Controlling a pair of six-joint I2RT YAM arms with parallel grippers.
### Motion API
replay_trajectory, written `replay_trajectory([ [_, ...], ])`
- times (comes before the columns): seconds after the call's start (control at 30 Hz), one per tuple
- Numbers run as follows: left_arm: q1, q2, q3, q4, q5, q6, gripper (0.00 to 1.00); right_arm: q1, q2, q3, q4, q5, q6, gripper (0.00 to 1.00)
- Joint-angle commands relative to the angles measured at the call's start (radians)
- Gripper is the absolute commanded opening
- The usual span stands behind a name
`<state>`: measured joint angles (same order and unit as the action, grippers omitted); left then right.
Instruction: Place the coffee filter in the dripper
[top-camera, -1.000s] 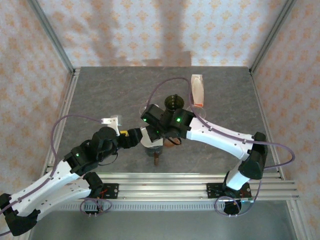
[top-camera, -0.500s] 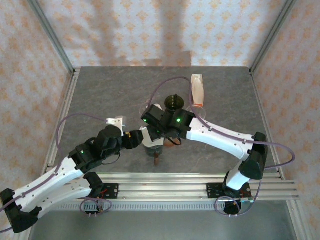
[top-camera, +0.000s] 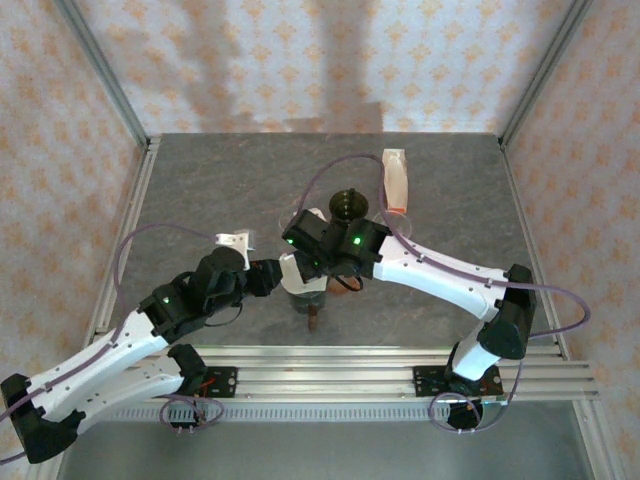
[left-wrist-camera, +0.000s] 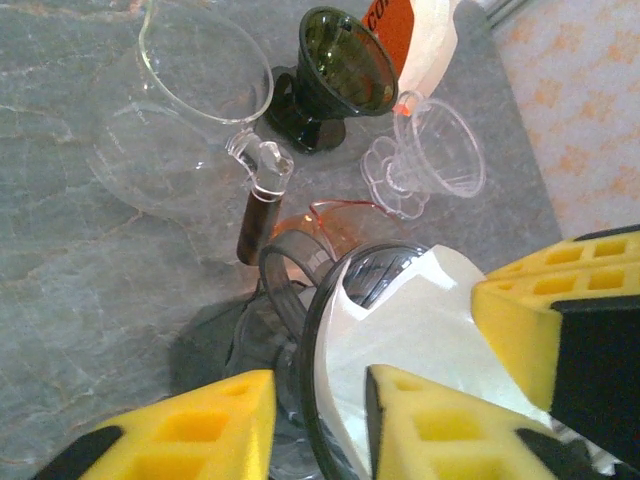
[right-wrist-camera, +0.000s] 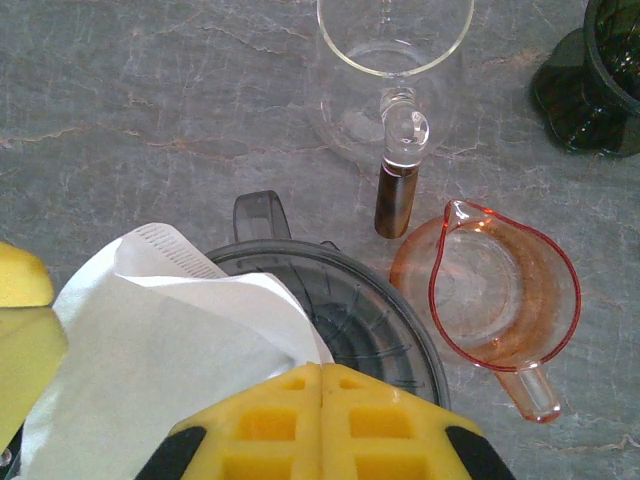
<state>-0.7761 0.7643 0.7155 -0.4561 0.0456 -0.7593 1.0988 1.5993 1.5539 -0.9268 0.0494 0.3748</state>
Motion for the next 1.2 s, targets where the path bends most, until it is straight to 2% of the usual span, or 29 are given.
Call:
replay_trajectory([
  [0.0, 0.006, 0.018, 0.036, 0.003, 0.005, 0.002, 0.25, 0.003, -0.03, -0.006, -0.016, 0.028, 0.018, 0.0],
  [0.13, 0.006, 0.032, 0.049, 0.003, 0.0, 0.003, 0.13, 0.002, -0.035, -0.009, -0.013, 0.025, 0.024, 0.0],
  [0.37, 0.007, 0.055, 0.092, -0.016, -0.005, 0.028, 0.01, 0.003, -0.04, -0.005, -0.025, 0.004, 0.049, 0.0],
  [0.83, 0.013, 0.142, 0.122, -0.023, 0.03, 0.081, 0.0, 0.002, -0.126, -0.125, 0.051, 0.024, 0.171, 0.0],
  [0.93, 0.022, 0.144, 0.117, -0.021, 0.038, 0.087, 0.0, 0.002, -0.142, -0.144, 0.074, 0.023, 0.192, 0.07],
  [1.1, 0.041, 0.144, 0.11, -0.01, 0.061, 0.099, 0.0, 0.002, -0.173, -0.166, 0.092, 0.029, 0.209, 0.35],
  [1.17, 0.045, 0.143, 0.109, -0.009, 0.066, 0.101, 0.02, 0.002, -0.188, -0.173, 0.096, 0.039, 0.214, 0.39],
])
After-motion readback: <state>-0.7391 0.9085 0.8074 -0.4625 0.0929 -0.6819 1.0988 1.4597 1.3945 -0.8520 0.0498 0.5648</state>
